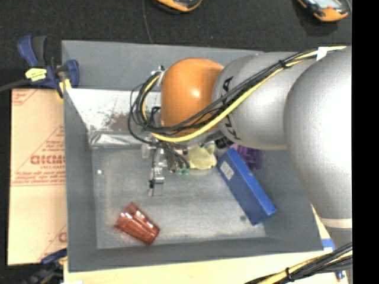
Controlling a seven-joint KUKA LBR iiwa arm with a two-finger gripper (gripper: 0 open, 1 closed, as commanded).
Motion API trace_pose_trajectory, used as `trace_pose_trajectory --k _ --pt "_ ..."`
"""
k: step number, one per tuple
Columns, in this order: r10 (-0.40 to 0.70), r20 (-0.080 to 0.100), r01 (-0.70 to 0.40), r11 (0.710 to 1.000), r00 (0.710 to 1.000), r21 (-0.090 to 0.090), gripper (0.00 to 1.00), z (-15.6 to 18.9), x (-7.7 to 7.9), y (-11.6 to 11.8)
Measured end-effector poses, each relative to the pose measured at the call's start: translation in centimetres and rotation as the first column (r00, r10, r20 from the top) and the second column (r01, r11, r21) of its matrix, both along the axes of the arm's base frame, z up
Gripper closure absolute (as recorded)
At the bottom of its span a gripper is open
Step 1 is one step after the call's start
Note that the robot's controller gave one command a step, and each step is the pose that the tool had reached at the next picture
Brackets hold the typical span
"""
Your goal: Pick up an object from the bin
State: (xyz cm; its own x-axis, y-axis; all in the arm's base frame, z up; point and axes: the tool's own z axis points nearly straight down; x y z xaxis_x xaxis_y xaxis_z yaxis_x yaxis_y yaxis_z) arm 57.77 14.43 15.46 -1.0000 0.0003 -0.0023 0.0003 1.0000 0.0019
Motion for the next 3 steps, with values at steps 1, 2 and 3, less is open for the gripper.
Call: trace_pose_trajectory --k 1,2,3 --pt "0.105 0.009 -0.105 0.994 0.994 -0.001 0.0 -7.8 -7.3 0.5" --pt "0.13 0.01 -0.13 0.991 0.991 -0.001 0.0 -4.4 0.3 0.3" --pt "0.202 0.003 -0.202 0.979 0.979 -0.001 0.0 -5.1 -6.6 5.0"
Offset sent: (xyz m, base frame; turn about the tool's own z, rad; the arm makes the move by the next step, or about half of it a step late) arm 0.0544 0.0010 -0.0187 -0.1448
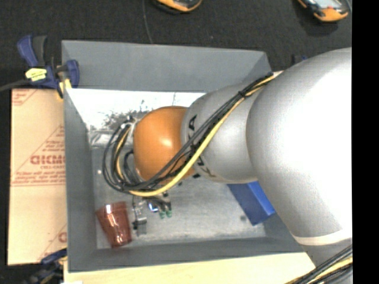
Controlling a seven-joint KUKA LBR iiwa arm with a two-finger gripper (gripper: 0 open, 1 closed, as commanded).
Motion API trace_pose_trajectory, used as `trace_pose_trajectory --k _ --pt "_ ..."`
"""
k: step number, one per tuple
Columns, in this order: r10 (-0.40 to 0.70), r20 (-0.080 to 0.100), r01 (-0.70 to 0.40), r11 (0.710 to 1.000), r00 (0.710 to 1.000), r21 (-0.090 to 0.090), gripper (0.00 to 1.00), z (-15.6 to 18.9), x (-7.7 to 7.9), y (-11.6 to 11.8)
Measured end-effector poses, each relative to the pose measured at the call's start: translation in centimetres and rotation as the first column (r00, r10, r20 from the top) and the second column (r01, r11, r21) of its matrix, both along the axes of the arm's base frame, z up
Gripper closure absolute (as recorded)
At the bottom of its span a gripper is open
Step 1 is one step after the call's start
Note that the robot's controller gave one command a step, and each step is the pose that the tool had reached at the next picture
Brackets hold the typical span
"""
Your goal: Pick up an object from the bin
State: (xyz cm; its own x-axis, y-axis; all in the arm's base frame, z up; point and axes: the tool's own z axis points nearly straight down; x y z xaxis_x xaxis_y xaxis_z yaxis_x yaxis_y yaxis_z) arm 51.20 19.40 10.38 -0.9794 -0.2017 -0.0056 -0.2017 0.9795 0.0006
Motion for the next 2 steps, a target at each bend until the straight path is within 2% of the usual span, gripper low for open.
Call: trace_pose_trajectory --k 1,2 --pt "-0.002 0.015 0.002 1.0 1.0 0.002 0.0 -2.2 3.4 -0.8" --pt "0.08 0.023 -0.08 0.997 0.997 -0.007 1.0 -2.9 -1.9 3.3"
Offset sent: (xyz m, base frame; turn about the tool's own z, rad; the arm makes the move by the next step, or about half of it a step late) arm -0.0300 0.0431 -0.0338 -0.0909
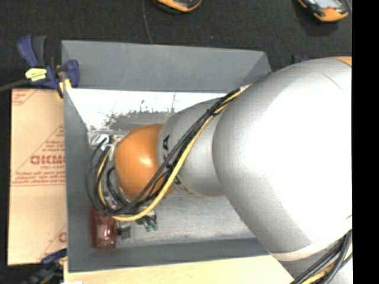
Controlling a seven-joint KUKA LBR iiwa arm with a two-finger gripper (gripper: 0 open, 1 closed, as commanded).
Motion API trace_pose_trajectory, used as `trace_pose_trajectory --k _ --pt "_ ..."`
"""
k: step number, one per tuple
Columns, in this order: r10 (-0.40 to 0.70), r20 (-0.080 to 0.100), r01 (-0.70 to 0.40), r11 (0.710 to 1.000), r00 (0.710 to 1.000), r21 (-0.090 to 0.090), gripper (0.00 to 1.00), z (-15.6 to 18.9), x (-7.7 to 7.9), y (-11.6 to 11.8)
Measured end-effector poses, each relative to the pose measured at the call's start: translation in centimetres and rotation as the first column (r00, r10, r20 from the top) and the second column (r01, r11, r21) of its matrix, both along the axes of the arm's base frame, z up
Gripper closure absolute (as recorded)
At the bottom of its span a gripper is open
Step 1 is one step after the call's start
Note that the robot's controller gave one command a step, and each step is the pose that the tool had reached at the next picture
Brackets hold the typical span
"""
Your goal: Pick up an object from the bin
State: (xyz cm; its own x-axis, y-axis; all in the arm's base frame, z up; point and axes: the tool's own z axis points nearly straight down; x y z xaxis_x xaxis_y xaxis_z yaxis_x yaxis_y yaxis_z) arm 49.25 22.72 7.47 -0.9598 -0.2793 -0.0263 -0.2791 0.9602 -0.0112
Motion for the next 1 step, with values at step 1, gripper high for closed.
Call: trace_pose_trajectory --k 1 --pt "-0.001 0.0 0.001 1.0 1.0 0.0 1.0 0.0 0.0 0.0"
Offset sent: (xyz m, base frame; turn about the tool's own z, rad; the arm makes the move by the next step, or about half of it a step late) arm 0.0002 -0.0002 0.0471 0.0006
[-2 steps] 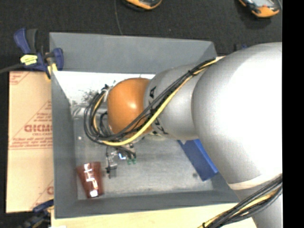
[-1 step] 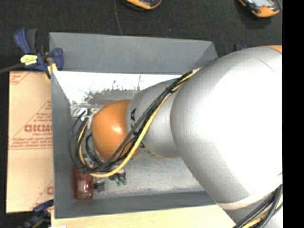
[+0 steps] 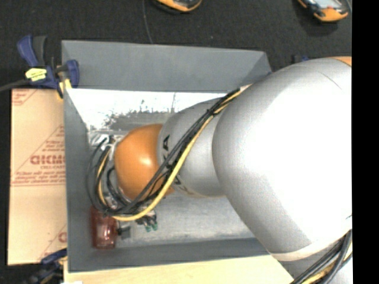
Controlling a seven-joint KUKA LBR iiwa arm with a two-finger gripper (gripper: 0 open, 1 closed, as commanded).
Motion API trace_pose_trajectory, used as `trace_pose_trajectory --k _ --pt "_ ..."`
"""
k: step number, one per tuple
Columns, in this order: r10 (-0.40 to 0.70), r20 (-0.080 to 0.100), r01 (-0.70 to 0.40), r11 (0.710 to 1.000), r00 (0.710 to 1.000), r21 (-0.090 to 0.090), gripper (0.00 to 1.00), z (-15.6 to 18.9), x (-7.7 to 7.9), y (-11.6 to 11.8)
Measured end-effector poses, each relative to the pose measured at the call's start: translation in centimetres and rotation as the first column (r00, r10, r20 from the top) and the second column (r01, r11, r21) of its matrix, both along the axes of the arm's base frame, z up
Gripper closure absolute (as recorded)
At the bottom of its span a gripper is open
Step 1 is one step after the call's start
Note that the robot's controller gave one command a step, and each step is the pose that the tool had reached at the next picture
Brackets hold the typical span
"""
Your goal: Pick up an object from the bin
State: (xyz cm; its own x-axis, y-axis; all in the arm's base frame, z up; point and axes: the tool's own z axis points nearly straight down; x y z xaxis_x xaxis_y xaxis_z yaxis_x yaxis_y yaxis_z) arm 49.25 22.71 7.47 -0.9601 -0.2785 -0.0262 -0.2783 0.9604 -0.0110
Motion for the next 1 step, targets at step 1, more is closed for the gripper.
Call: trace_pose_trajectory --k 1 --pt "0.0 -0.012 0.0 1.0 1.0 -0.003 1.0 1.94 -0.33 -0.06"
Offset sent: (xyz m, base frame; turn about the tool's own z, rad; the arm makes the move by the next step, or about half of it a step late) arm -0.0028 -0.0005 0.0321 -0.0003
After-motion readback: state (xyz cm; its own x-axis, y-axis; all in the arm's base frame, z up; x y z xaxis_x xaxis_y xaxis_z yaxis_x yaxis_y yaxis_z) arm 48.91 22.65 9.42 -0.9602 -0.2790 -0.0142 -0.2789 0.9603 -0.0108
